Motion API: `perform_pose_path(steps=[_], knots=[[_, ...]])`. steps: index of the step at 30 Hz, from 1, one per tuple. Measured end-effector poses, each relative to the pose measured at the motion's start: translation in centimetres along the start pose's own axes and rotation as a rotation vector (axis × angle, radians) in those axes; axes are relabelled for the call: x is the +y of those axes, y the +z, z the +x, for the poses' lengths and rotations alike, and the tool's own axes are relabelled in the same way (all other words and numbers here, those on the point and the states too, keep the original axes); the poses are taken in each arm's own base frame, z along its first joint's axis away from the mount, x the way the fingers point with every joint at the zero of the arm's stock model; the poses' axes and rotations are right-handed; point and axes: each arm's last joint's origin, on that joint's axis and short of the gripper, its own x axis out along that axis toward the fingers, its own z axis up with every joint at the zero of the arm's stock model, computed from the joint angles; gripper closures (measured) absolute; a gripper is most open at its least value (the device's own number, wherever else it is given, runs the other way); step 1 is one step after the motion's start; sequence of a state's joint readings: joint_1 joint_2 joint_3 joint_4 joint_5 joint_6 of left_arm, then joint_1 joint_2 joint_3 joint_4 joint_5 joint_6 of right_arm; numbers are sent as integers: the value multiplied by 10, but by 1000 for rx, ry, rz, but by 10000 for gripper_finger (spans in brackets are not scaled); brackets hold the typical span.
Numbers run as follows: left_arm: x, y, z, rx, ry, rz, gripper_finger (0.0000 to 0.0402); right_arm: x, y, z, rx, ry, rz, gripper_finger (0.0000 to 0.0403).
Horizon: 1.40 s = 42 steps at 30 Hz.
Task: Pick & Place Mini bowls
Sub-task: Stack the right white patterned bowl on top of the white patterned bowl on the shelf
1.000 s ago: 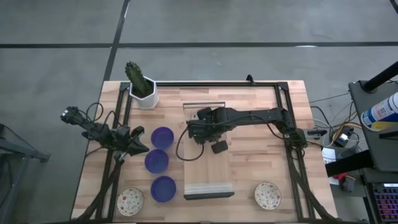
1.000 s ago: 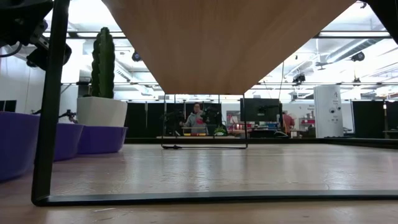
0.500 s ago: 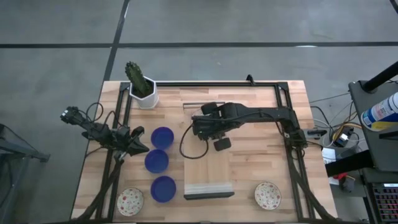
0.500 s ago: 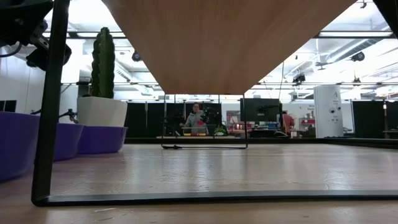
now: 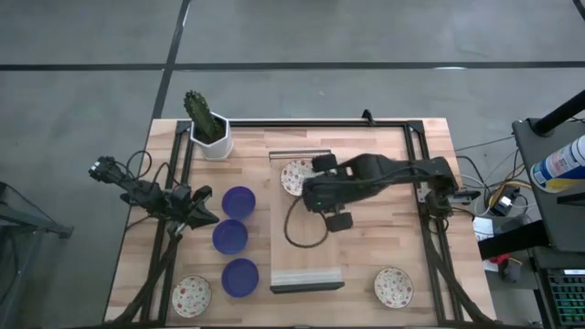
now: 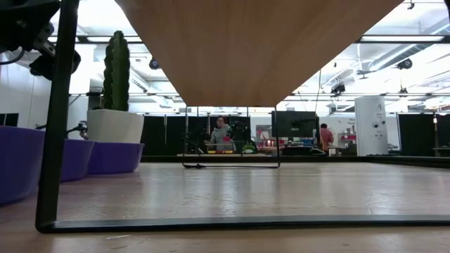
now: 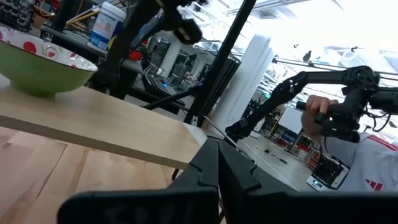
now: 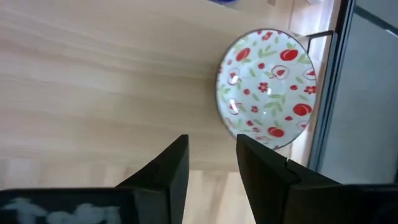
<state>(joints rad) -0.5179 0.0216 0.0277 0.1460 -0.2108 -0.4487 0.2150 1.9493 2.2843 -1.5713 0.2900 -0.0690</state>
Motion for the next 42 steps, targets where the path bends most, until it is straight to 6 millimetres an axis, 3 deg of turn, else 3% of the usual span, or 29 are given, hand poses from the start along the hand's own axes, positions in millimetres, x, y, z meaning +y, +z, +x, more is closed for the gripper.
perform_pose_path(steps=[11,24,34,42], knots=[[0,0,0,0,0,-1,402,50,-10,-31,-60,70,122,275],[0,0,0,-2,0,-24,402,145,-33,-36,44,179,290,287],[0,0,0,-2,-1,-19,402,218,-75,-26,173,115,534,289],[0,0,0,-2,-1,-22,402,258,-98,-3,261,129,650,289]])
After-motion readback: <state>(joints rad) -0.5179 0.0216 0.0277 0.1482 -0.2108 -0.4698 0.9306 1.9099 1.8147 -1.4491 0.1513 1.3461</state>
